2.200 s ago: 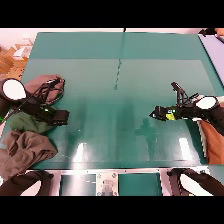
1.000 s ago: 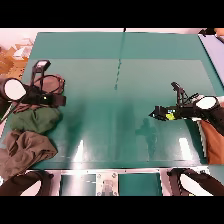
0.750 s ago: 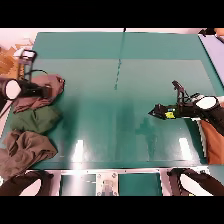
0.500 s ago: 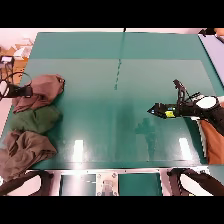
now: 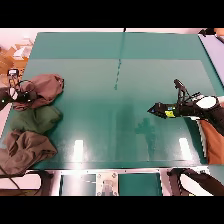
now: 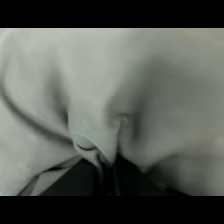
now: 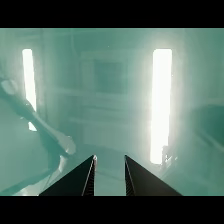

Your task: Fold the shirts.

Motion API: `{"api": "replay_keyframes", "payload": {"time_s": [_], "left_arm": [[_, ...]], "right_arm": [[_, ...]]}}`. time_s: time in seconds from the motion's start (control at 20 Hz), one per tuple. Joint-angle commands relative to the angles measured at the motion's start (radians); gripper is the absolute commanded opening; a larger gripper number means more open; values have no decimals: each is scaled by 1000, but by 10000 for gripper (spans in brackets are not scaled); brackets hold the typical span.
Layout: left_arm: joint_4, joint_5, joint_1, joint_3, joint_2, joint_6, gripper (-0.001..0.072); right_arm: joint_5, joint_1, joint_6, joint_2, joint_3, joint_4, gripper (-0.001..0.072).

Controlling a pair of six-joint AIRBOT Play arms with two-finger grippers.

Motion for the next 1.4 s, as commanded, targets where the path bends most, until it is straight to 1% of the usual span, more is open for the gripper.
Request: {"api": "replay_keyframes", "payload": {"time_s": [0.0,0.05,0.1,0.15,0.25,0.4,0.5,0.65,0.75,0.9,0.95,1.0,1.05,1.1,1.15,1.2,1.3,1.35], "left_arm": [[-35,-97,4,72,-10,7,22],[-55,-150,4,119,10,10,22],[-84,-215,-2,179,39,44,21],[-120,-279,-18,242,78,87,20],[-187,-369,-80,351,182,139,21],[-319,-390,-228,458,342,138,21],[-425,-392,-341,494,404,137,21],[-571,-406,-513,492,407,135,22],[-588,-405,-636,460,375,100,22],[-589,-390,-767,394,282,71,23],[-589,-393,-797,379,234,55,24],[-590,-395,-815,371,188,48,74],[-594,-402,-827,370,141,46,442],[-612,-411,-827,370,106,17,689],[-626,-432,-819,371,84,-4,718],[-625,-465,-805,371,80,-2,718],[-616,-609,-742,403,81,-1,718],[-604,-699,-695,428,81,-1,718]], "right_arm": [[9,1,0,0,0,0,181],[19,1,0,0,0,1,171],[33,1,0,0,0,1,170],[54,0,0,0,2,1,143],[100,-2,0,0,11,1,143],[144,-27,0,0,31,0,143],[170,-60,0,0,53,0,143],[212,-114,0,0,99,1,143],[235,-143,0,0,121,1,143],[238,-155,0,0,127,1,153],[238,-155,1,0,127,1,198],[238,-155,1,0,127,1,309],[238,-155,2,0,127,1,360],[246,-155,5,0,127,1,361],[259,-158,6,0,127,0,361],[264,-166,18,0,127,-6,361],[265,-207,58,0,126,-47,372],[280,-233,82,0,121,-61,447]]}}
